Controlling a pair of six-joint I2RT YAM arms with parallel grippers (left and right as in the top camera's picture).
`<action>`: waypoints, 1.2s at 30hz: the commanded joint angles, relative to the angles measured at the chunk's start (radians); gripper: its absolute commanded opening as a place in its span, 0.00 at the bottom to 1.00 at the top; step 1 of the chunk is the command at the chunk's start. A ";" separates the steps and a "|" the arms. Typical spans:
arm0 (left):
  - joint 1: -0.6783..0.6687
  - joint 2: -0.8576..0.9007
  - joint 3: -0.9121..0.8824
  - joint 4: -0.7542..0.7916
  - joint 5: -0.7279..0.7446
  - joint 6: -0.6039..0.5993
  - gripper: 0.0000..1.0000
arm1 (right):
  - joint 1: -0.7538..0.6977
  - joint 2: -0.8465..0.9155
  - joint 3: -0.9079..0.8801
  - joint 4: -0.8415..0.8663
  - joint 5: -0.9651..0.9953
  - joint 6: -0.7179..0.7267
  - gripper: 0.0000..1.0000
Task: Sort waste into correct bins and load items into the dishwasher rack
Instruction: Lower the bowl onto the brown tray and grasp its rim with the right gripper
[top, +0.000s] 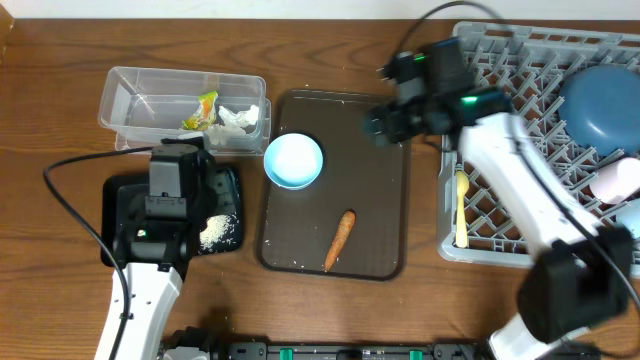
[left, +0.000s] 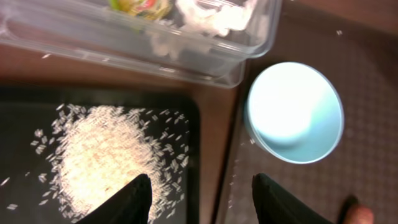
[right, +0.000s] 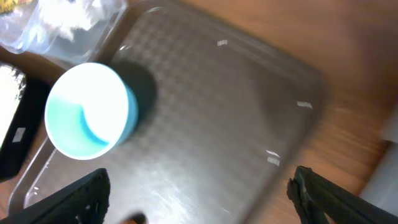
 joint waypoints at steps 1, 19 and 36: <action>0.021 0.000 0.003 -0.026 -0.011 0.002 0.55 | 0.090 0.084 -0.001 0.040 -0.018 0.063 0.85; 0.022 0.000 0.003 -0.040 -0.011 0.002 0.55 | 0.213 0.321 -0.001 0.183 0.126 0.277 0.34; 0.022 0.000 0.003 -0.040 -0.011 0.002 0.56 | 0.195 0.320 -0.001 0.180 0.136 0.284 0.01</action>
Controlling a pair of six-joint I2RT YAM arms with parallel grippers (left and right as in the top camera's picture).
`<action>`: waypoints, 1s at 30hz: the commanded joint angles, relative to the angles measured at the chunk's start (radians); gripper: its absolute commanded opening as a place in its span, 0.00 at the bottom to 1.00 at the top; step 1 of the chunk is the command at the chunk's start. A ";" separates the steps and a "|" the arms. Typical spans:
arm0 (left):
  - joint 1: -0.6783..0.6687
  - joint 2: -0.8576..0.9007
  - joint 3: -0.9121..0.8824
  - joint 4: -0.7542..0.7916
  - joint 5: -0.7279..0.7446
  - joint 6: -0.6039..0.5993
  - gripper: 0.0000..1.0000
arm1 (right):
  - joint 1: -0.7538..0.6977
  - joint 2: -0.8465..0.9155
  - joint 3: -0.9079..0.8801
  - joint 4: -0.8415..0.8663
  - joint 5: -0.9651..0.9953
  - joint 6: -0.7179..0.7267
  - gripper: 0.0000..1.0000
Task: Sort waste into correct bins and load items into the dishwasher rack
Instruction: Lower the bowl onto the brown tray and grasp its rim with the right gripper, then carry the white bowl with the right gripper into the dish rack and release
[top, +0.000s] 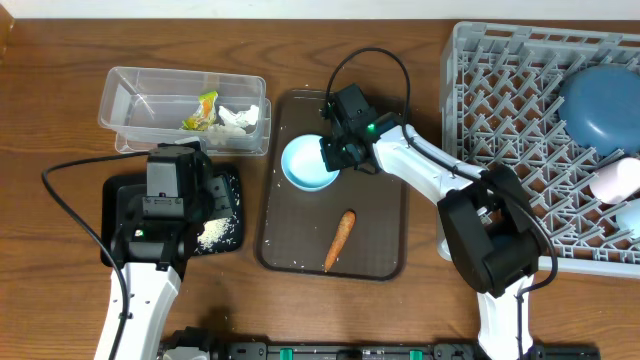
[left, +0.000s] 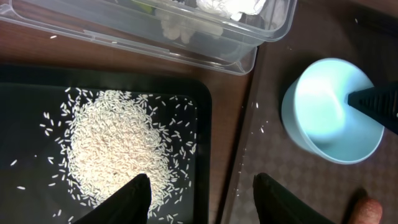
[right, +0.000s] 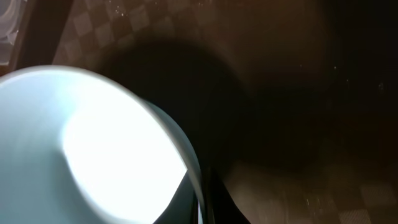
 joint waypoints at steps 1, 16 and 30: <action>0.005 -0.001 0.003 -0.003 -0.012 0.001 0.55 | -0.008 0.005 0.000 -0.006 0.006 0.004 0.01; 0.005 -0.001 0.003 0.005 -0.012 0.001 0.56 | -0.260 -0.370 0.002 -0.066 0.385 -0.265 0.01; 0.005 0.006 0.003 0.032 -0.012 0.001 0.55 | -0.559 -0.445 0.001 0.021 0.888 -0.849 0.01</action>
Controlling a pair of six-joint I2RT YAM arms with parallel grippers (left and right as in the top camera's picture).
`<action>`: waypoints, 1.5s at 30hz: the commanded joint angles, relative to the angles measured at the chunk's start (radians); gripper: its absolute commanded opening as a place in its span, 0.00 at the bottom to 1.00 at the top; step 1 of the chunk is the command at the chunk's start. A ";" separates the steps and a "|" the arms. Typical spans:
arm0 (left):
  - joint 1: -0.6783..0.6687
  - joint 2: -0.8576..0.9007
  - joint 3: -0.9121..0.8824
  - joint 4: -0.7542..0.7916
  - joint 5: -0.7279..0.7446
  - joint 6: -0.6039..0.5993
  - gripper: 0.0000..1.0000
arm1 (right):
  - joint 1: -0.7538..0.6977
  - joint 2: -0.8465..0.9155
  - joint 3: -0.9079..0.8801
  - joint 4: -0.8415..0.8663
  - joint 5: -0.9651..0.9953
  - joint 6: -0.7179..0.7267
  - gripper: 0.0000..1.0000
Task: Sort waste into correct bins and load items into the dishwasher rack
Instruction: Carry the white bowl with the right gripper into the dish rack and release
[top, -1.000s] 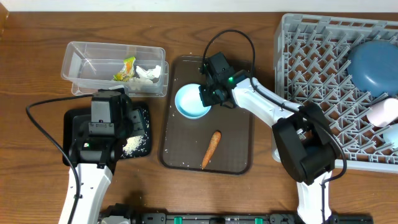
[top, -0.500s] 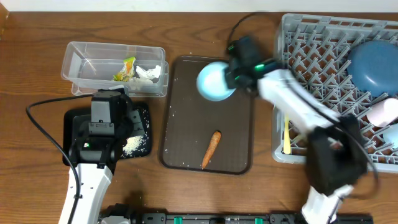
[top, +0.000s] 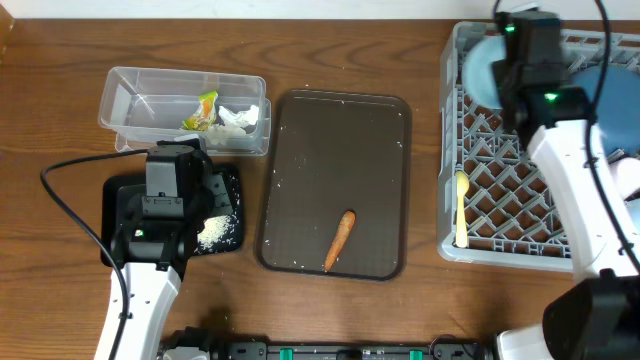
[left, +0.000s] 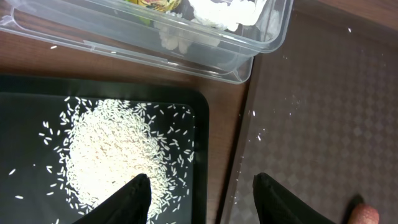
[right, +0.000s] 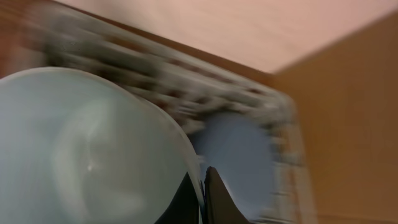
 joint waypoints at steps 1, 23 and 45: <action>0.005 0.006 0.003 0.004 -0.012 0.001 0.56 | -0.071 0.029 0.004 0.055 0.203 -0.224 0.01; 0.005 0.006 0.003 0.003 -0.012 0.001 0.55 | -0.144 0.295 0.001 0.006 0.448 -0.023 0.01; 0.005 0.006 0.003 0.004 -0.012 0.001 0.56 | 0.010 0.326 -0.005 -0.166 0.290 0.103 0.14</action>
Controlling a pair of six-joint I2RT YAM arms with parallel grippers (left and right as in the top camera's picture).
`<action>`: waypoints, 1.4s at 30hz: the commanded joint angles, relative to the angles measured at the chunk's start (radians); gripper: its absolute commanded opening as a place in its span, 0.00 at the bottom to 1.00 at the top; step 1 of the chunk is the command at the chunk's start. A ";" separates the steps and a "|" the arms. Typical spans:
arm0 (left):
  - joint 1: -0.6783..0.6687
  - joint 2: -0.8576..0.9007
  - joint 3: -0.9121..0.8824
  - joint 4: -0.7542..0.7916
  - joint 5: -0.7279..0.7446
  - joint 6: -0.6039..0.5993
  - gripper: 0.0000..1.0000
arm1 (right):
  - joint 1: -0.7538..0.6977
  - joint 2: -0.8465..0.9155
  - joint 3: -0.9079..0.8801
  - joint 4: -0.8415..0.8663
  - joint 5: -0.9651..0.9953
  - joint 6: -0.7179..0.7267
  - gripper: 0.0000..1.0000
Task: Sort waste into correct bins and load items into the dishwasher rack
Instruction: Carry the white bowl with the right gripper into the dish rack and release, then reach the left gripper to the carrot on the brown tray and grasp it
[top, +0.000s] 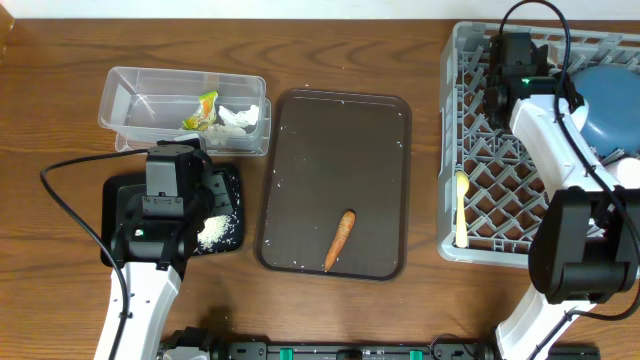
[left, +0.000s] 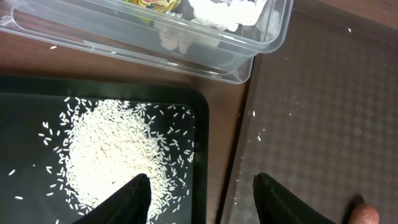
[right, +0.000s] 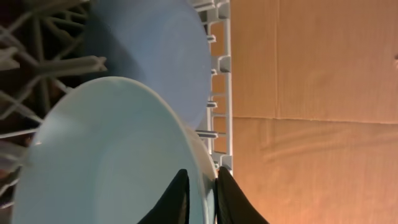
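Note:
A light blue bowl (right: 106, 155) stands on edge in the grey dishwasher rack (top: 480, 190), beside a dark blue bowl (right: 155, 50). My right gripper (right: 202, 180) is shut on its rim, one finger on each side, at the rack's far left; from overhead the arm hides the bowl. A carrot (top: 340, 238) lies on the brown tray (top: 340, 130). My left gripper (left: 202, 193) hangs open over the gap between the tray and the black bin (top: 120, 200) of rice (left: 112, 149), holding nothing.
A clear container (top: 130, 95) with wrappers and tissue sits behind the black bin. The rack also holds a yellow spoon (top: 460, 205) at its left edge and a pink cup (top: 625, 175) at the right. Loose rice grains dot the tray.
My right gripper has lowered the light blue bowl from above the rack's far left corner into the rack, where it stands on edge beside the dark blue bowl. The left arm has not moved.
The light blue bowl stood on the tray with my right gripper open above it. Then the gripper was shut on the bowl's rim on the tray. Later the bowl was off the tray and over the rack, and now it stands in the rack. The left gripper stayed open over the black bin.

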 joint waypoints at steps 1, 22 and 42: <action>0.005 0.004 0.003 0.002 -0.012 0.001 0.55 | 0.038 0.044 -0.017 -0.025 -0.198 0.032 0.14; 0.005 0.004 0.003 0.002 -0.012 -0.010 0.56 | 0.071 -0.008 -0.014 -0.061 -0.512 0.101 0.65; -0.240 0.176 0.003 0.048 0.072 0.111 0.64 | 0.057 -0.203 -0.014 -0.169 -1.236 0.125 0.99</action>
